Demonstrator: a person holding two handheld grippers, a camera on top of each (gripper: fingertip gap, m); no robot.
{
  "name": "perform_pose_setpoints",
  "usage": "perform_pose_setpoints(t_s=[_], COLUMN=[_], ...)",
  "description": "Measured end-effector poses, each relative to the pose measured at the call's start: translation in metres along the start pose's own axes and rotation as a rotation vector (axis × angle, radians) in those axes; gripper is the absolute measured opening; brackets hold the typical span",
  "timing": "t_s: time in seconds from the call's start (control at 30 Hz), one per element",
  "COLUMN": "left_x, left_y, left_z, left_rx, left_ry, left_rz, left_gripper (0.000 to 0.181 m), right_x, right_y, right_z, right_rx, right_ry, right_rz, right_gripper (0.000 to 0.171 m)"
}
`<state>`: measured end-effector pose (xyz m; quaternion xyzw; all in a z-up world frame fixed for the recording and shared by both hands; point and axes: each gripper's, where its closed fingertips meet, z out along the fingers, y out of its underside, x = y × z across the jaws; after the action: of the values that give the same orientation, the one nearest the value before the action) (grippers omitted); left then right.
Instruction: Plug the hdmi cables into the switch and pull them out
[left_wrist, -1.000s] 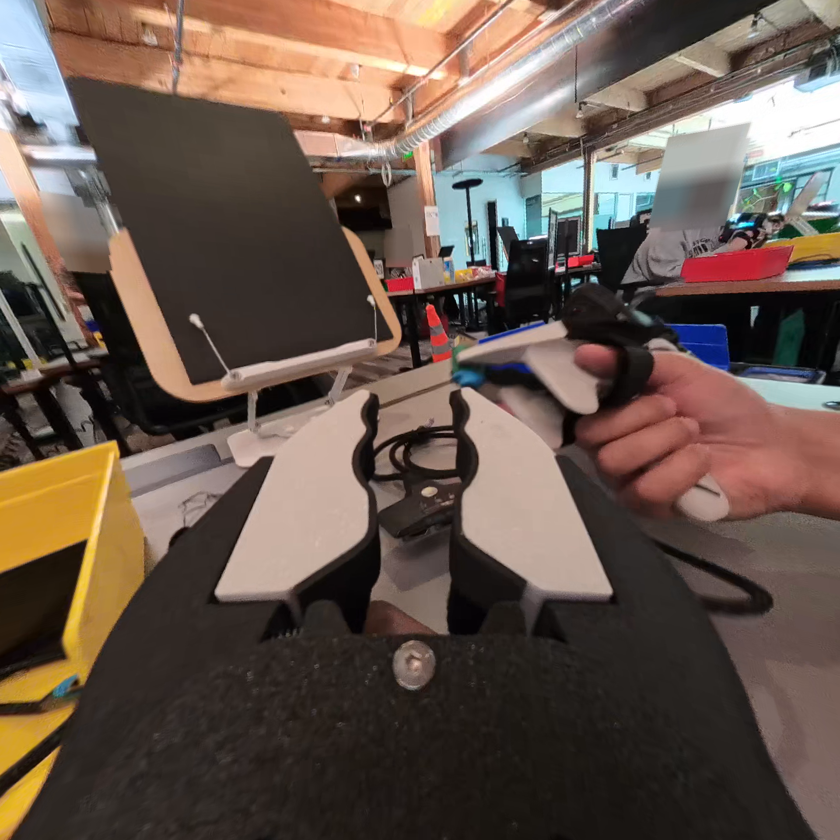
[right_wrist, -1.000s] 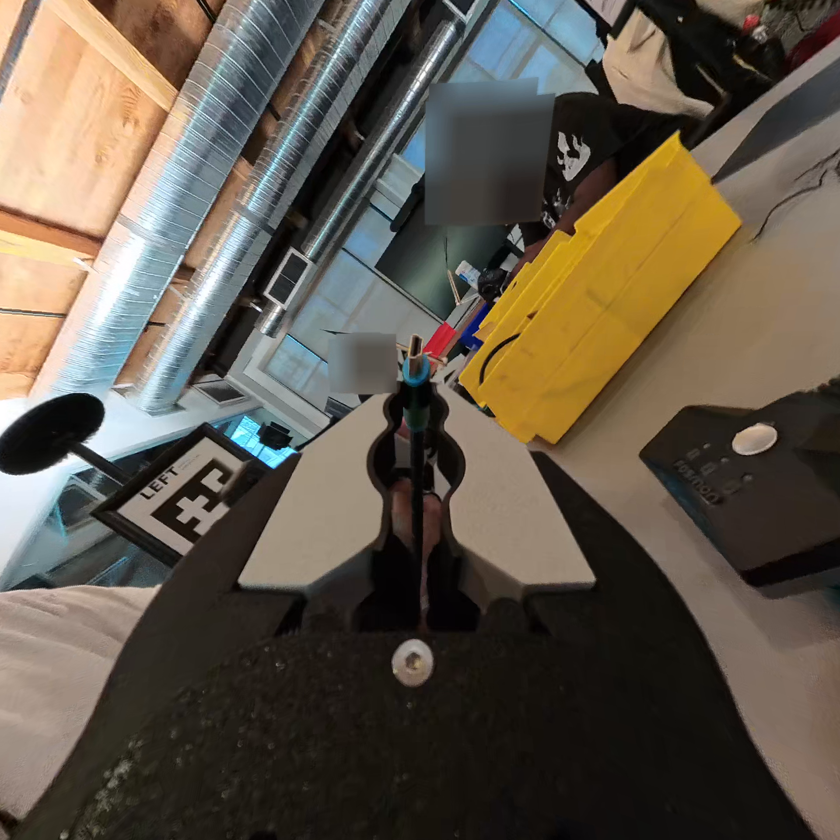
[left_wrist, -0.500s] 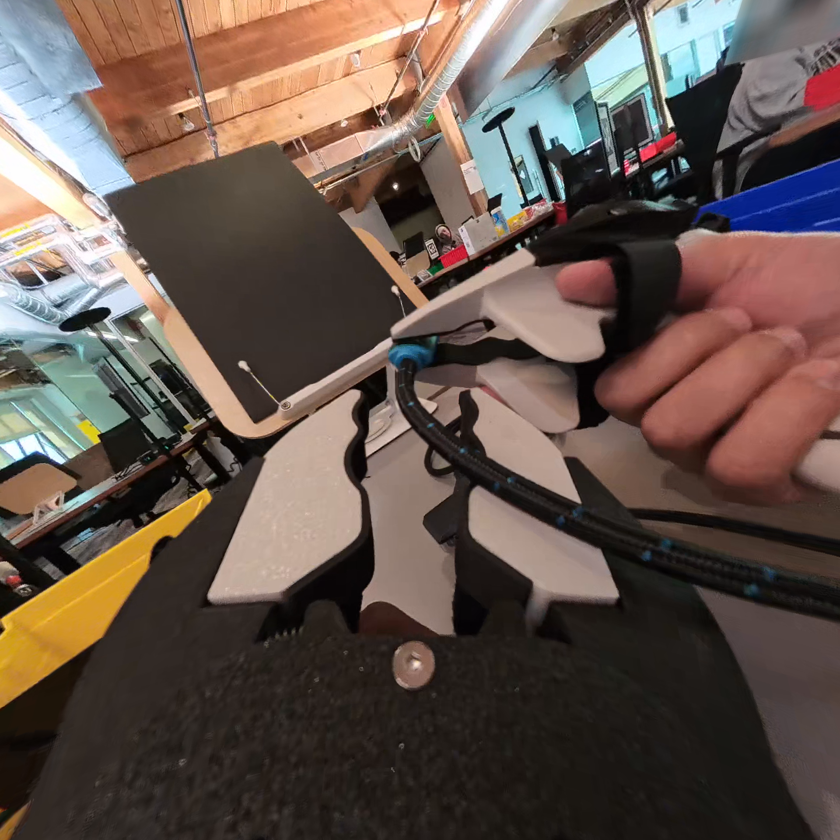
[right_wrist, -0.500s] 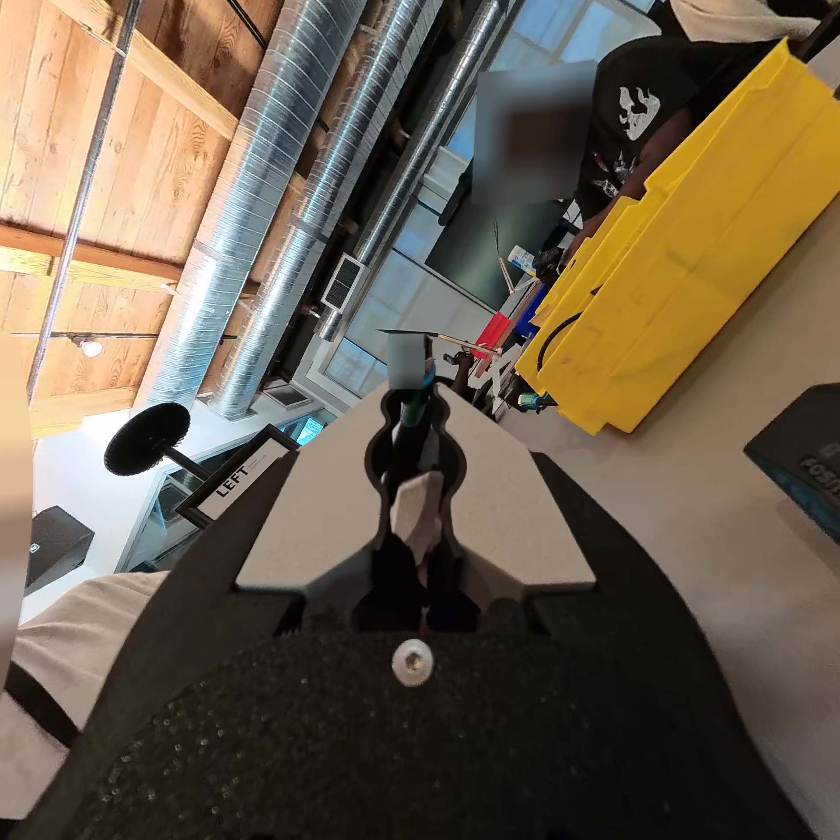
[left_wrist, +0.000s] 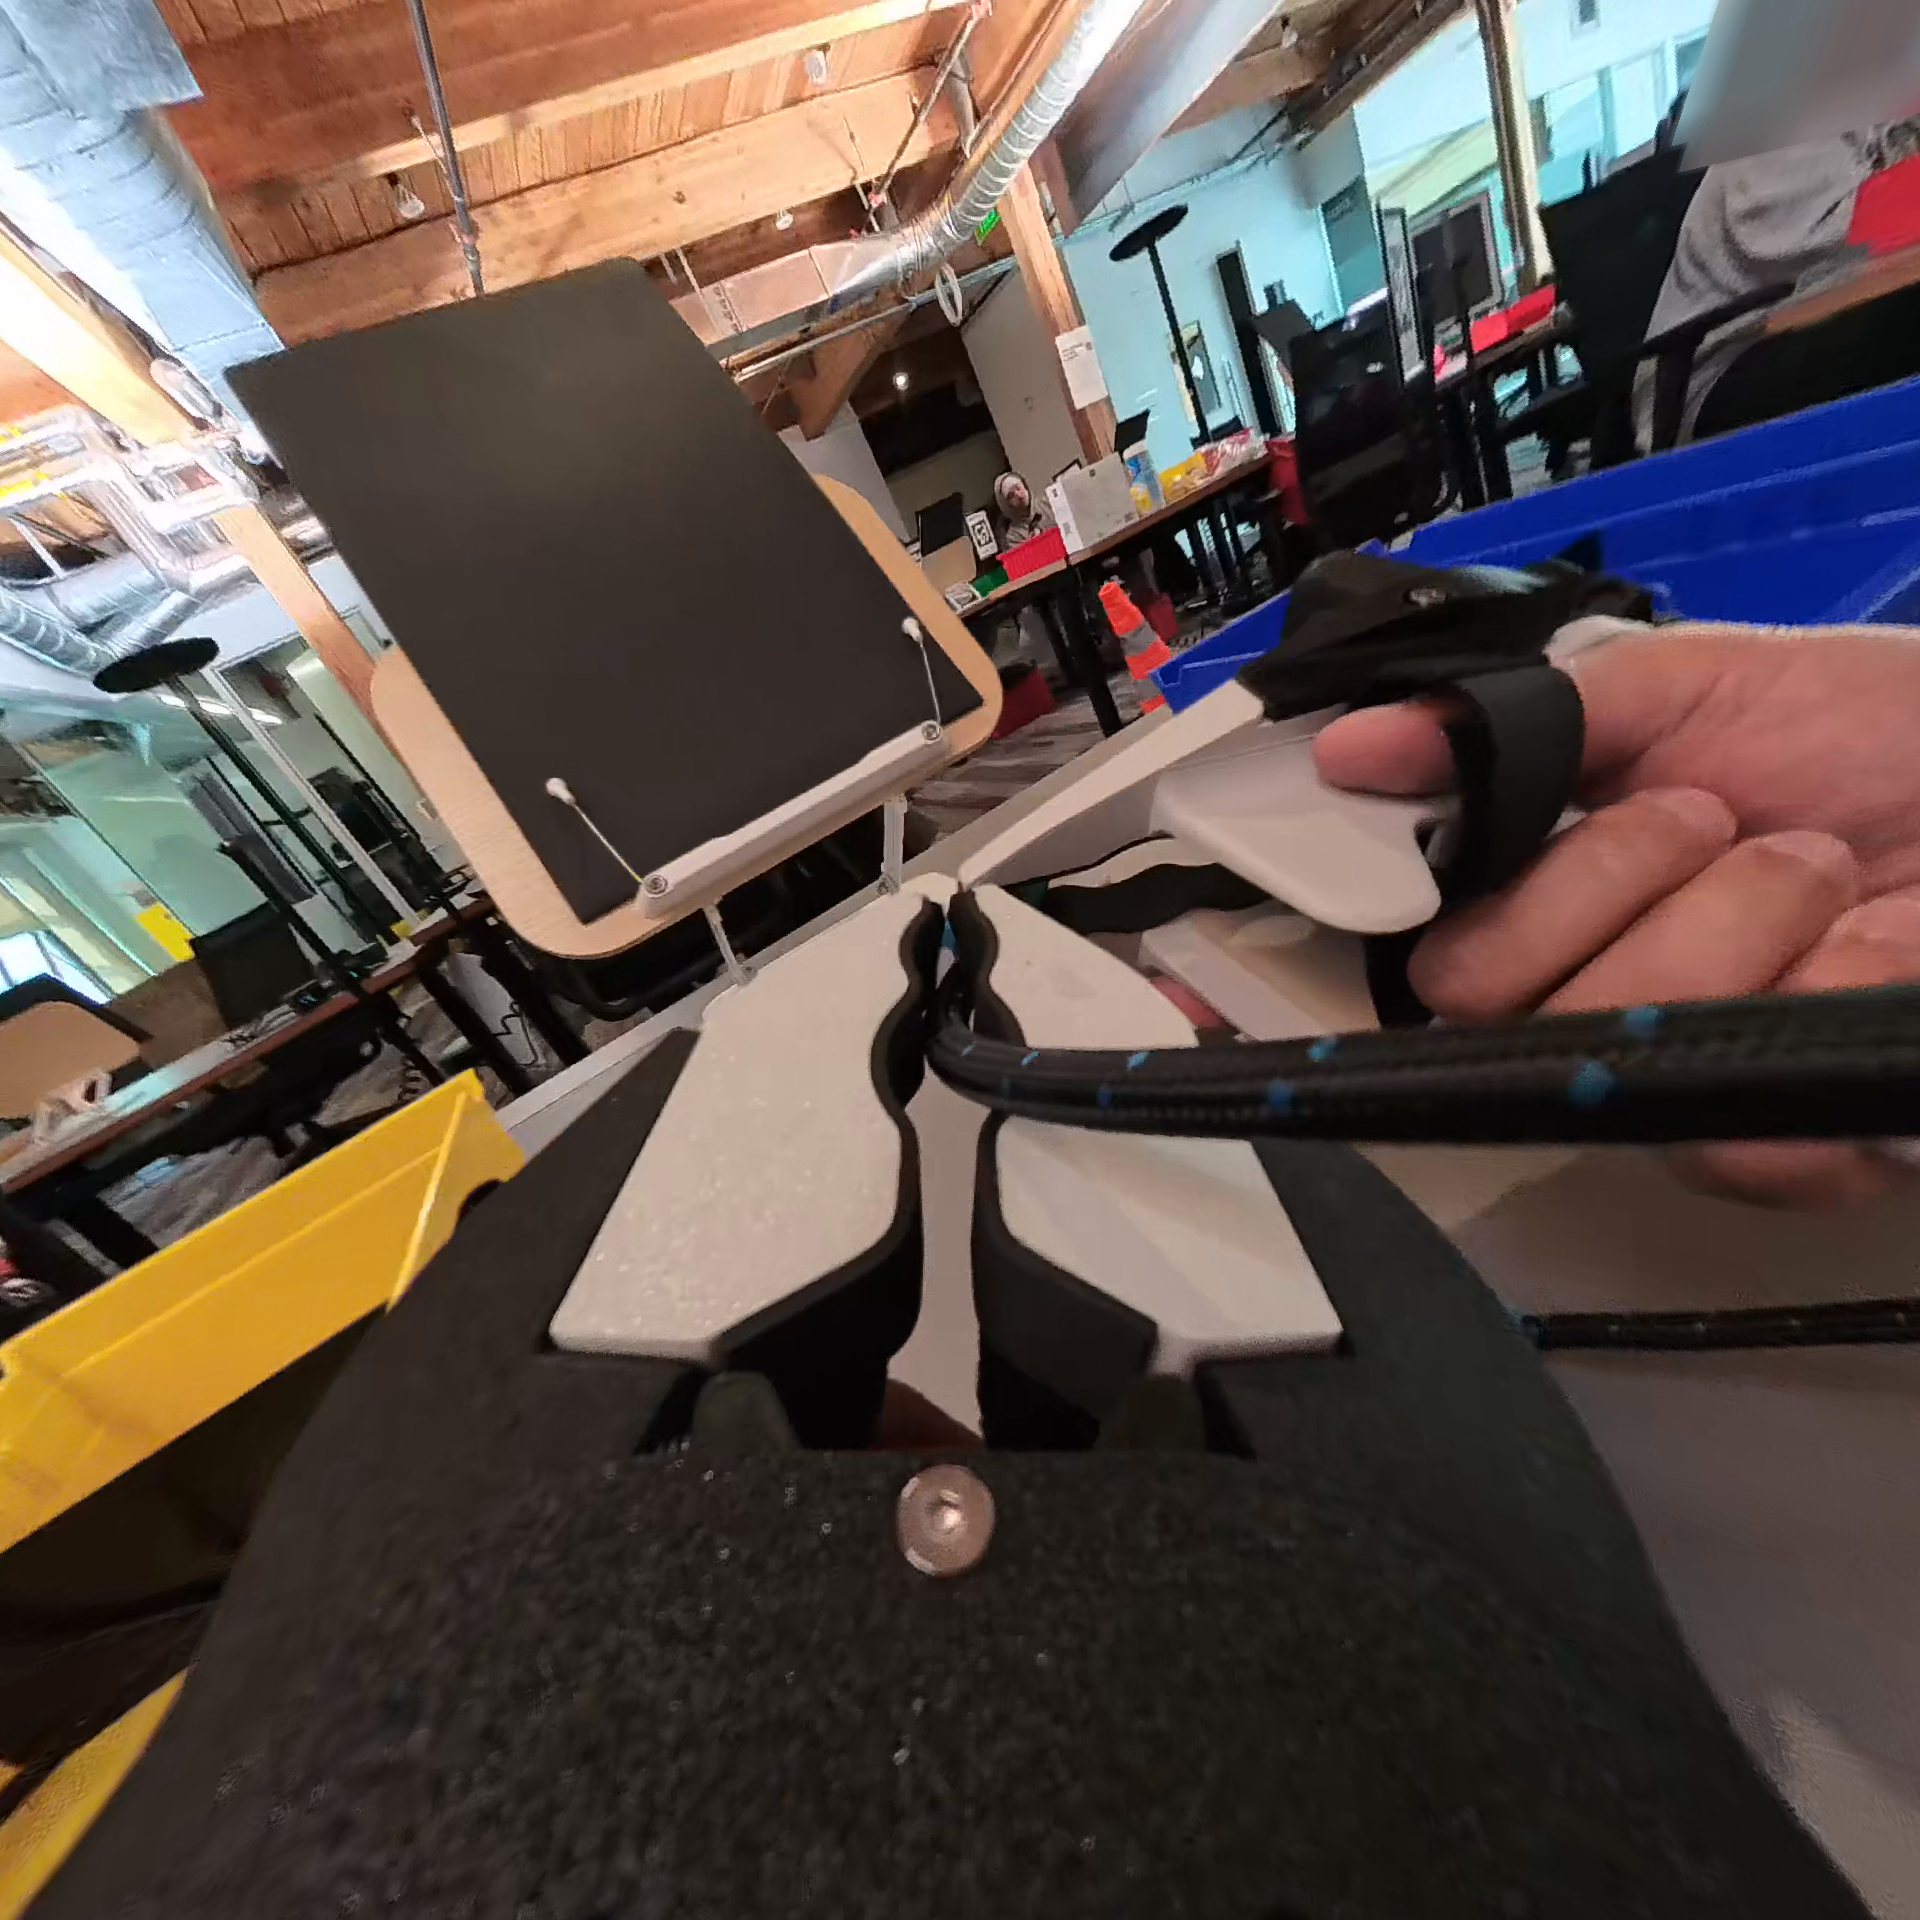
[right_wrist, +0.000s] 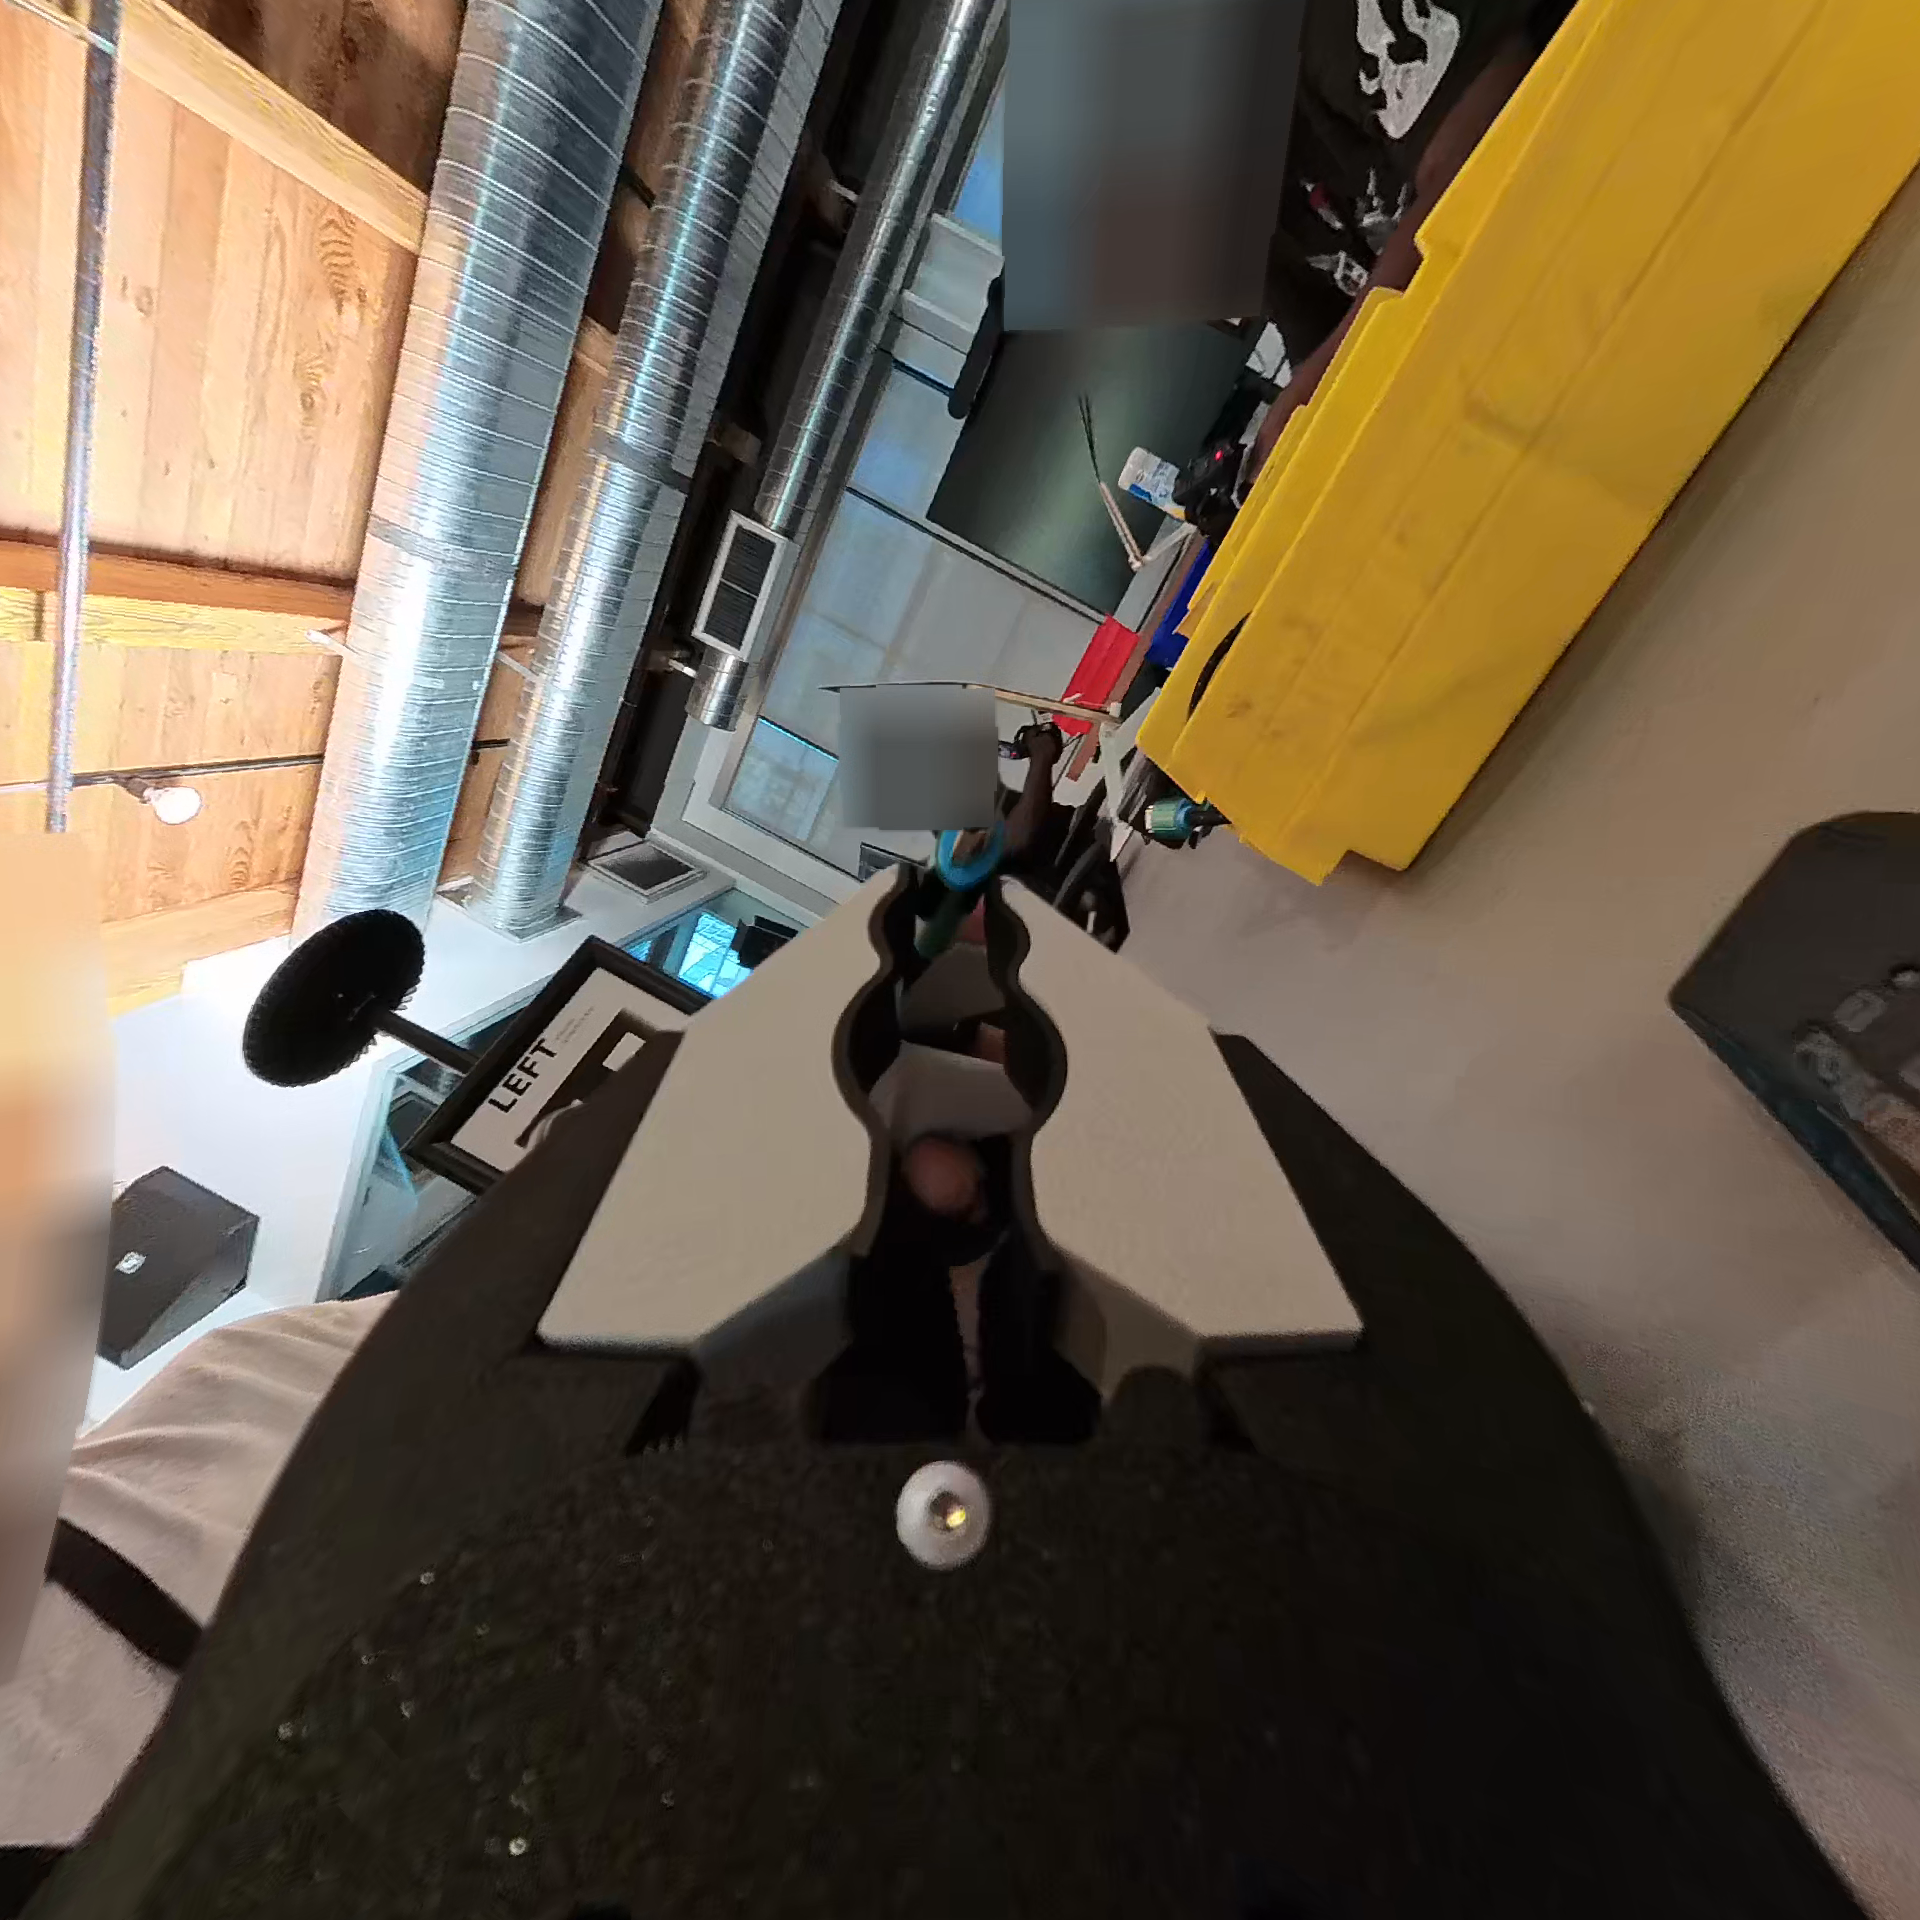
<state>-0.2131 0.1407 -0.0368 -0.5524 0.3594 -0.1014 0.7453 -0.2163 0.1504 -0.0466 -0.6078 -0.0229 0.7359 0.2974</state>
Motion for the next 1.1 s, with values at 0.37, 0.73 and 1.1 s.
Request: perform_pose_setpoints(t_s=[0.37,0.73,1.1], left_x=[0.008,0.017,0.006], left_y=[0.015,0.014,0.021], left_z=[0.003,0.001,0.003], left_rx=[-0.073,-0.051,-0.085], left_ry=[0.104,0.18,0.123], left_rz=[-0.213,-0.113,-0.115], left_gripper=[0.023,0.031,0.03], right_x=[-0.006,0.005,0.003], right_y=[-0.007,0.006,0.01], right_z=[-0.003,-0.003,-0.001], right_rx=[0.025,-0.057,-0.073], right_ry=[-0.038,-0.016,-0.032], right_rz=[-0.006,0.115,0.114], right_gripper=[0.01,0.01,0.011])
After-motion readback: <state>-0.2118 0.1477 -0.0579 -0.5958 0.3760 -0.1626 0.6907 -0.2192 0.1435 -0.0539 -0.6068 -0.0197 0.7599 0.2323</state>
